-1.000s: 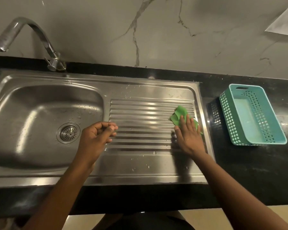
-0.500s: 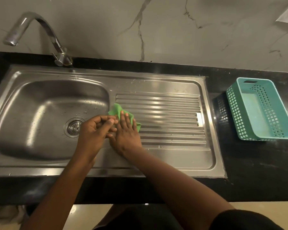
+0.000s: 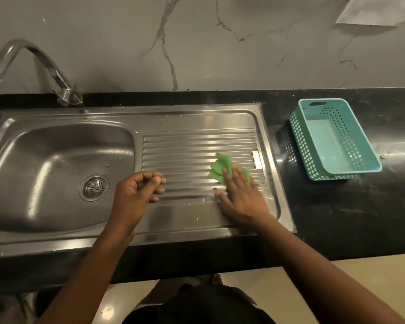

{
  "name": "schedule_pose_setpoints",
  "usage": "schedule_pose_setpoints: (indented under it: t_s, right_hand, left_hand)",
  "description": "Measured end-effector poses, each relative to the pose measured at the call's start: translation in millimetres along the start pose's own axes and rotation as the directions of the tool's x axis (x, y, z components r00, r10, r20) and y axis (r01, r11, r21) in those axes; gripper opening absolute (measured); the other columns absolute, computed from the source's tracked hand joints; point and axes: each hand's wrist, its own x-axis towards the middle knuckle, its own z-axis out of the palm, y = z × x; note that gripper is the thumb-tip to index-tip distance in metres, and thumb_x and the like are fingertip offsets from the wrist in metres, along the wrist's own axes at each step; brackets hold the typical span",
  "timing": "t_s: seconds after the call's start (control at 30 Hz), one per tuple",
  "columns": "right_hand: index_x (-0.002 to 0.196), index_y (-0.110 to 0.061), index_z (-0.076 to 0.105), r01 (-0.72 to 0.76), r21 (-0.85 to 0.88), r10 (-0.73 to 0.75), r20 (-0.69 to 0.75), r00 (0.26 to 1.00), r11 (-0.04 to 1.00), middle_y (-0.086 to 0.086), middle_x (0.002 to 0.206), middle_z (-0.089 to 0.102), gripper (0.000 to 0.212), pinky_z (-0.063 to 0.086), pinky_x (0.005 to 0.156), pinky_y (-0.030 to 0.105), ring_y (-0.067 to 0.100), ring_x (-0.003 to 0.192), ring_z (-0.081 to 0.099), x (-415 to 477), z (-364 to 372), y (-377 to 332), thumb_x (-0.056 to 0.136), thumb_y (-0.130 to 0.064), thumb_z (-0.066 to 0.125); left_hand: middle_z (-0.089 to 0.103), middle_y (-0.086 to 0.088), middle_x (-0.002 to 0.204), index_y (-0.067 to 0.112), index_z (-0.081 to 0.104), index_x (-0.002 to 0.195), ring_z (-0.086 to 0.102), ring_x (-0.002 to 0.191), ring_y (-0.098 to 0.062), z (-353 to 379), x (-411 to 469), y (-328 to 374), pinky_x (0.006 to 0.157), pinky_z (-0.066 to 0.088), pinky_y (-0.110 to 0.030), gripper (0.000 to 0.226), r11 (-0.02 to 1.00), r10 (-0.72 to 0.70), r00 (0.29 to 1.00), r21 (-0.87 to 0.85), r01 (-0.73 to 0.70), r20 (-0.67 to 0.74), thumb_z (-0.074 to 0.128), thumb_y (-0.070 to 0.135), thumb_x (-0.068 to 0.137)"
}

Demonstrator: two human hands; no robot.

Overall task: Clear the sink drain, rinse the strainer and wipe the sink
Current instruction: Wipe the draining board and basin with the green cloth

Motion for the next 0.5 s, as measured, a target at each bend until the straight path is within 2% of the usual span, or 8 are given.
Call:
schedule_pose_setpoints:
  t_s: [0.1, 0.2, 0.33, 0.5]
  right_hand:
    - [0.167, -0.026, -0.008, -0.108, 0.009, 0.108, 0.02, 0.994, 0.994, 0.004, 0.174, -0.012, 0.08, -0.001, 0.131, 0.05, 0.02, 0.161, -0.015, -13, -11, 28, 0.103, -0.071, 0.012]
    - [0.166, -0.021, -0.009, -0.187, 0.081, 0.187, 0.012, 0.982, 0.979, 0.007, 0.174, -0.015, 0.085, -0.003, 0.131, 0.051, 0.021, 0.161, -0.017, -17, -12, 27, 0.102, -0.073, 0.011]
    - [0.165, -0.017, -0.014, -0.323, 0.233, 0.336, -0.016, 0.942, 0.917, 0.011, 0.172, -0.023, 0.097, -0.007, 0.13, 0.053, 0.025, 0.159, -0.023, -27, 5, -12, 0.097, -0.081, 0.01]
    - [0.164, -0.013, -0.015, -0.306, 0.27, 0.329, -0.044, 0.943, 0.913, 0.013, 0.17, -0.027, 0.102, -0.01, 0.129, 0.052, 0.027, 0.157, -0.029, -21, 33, -88, 0.095, -0.083, 0.008]
  left_hand:
    - [0.083, 0.0, 0.103, 0.017, 0.078, 0.106, 0.078, 0.089, -0.022, 4, -15, -7, 0.078, 0.06, -0.036, 0.012, 0.999, 0.005, 1.0, 0.038, -0.006, 0.027, 0.066, 0.016, 0.102]
    - [0.083, 0.002, 0.103, 0.02, 0.078, 0.105, 0.078, 0.09, -0.022, 0, -27, -13, 0.077, 0.06, -0.034, 0.013, 0.999, 0.013, 1.0, 0.042, -0.014, 0.025, 0.066, 0.018, 0.102]
    - [0.082, 0.0, 0.104, 0.018, 0.078, 0.108, 0.078, 0.093, -0.027, -16, -34, -19, 0.077, 0.06, -0.034, 0.014, 0.999, -0.001, 1.0, 0.041, 0.0, 0.016, 0.065, 0.018, 0.103]
    - [0.083, 0.001, 0.102, 0.017, 0.077, 0.107, 0.078, 0.091, -0.025, -39, -21, -11, 0.078, 0.061, -0.035, 0.014, 0.999, 0.004, 0.999, 0.054, -0.007, 0.043, 0.064, 0.015, 0.103]
